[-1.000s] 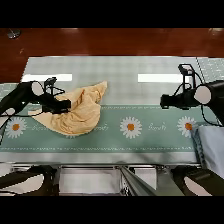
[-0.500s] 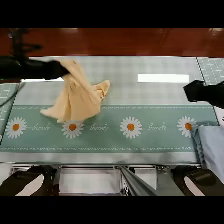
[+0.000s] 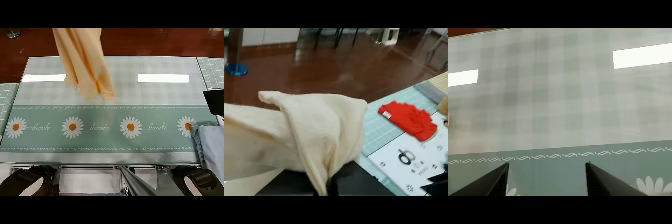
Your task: Fold the shirts.
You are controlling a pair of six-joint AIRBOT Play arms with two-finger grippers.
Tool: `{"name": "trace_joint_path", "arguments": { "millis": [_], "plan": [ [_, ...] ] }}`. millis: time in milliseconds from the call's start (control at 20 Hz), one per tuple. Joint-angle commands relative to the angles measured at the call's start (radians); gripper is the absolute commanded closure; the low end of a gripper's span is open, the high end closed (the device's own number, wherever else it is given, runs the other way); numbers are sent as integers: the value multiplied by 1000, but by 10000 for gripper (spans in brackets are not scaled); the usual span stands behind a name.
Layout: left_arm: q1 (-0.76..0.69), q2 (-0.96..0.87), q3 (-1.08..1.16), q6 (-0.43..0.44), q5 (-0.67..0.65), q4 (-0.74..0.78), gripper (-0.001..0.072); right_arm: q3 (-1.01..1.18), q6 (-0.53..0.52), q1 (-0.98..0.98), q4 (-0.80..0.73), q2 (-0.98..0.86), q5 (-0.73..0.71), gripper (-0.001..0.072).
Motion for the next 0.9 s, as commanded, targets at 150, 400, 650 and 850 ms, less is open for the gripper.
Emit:
{"name": "trace_joint_path", "arguments": {
  "millis": [150, 400, 650, 850],
  "plan": [
    [-235, -82, 54, 32, 203, 3, 678, 0, -3, 0, 14, 16, 13, 160],
    [-281, -105, -119, -13, -27, 152, 677, -1, -7, 0, 23, 0, 126, 160],
    [-269, -94, -555, -51, -191, 244, 677, -7, -30, 0, 42, -50, 133, 160],
    [-242, -98, -881, -49, -183, 249, 677, -98, -47, 0, 125, -158, 100, 159]
  ]
}}
